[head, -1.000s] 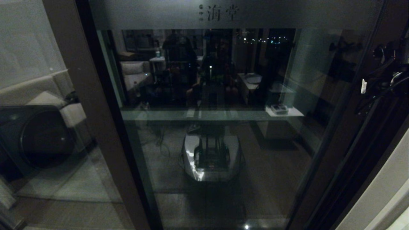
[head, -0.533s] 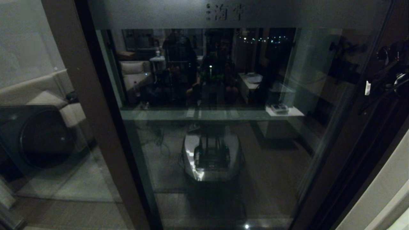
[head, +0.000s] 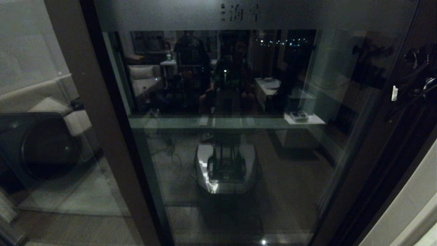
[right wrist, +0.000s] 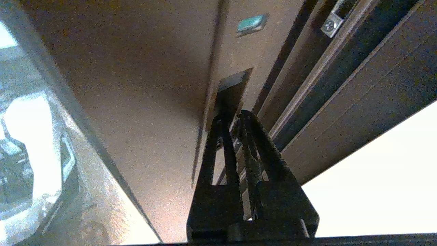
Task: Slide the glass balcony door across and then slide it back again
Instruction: Close the slid door
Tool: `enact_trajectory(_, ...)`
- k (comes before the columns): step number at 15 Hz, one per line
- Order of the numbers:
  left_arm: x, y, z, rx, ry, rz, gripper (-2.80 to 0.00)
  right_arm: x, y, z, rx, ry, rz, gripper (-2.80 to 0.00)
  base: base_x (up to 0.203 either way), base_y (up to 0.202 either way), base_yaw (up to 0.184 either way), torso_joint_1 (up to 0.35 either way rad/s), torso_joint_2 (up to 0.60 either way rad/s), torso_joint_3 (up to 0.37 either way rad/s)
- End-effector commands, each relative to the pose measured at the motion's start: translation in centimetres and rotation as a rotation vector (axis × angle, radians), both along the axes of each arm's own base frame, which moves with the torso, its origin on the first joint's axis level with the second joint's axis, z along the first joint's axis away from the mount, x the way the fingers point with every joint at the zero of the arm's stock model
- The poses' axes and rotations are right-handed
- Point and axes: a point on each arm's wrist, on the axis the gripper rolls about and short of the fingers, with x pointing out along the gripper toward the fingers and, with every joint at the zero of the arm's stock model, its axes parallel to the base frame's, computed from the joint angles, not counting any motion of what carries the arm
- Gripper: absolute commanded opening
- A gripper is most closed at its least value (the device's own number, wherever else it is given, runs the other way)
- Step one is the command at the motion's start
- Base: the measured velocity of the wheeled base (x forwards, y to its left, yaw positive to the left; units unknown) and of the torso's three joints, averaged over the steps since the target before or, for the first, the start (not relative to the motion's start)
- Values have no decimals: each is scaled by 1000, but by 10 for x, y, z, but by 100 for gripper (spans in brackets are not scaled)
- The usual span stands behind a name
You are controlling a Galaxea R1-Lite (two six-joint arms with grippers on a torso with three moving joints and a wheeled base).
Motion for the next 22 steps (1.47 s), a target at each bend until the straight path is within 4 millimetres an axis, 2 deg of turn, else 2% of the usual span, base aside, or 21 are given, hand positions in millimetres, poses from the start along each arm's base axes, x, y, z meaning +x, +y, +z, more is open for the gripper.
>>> enact_trajectory(1, 0, 0, 0, 0, 0, 1, -280, 0, -1, 0, -1, -1, -2, -280, 0, 0, 0, 0, 0, 0)
enact_trajectory(6, 0, 0, 0, 0, 0, -1, -280, 2, -11, 3, -5, -16, -27, -280, 0, 0, 0, 0, 0, 0)
enact_trajectory(22, 0, 0, 0, 0, 0, -1, -280, 1, -24, 5, -8, -28, -57, -280, 0, 0, 0, 0, 0, 0)
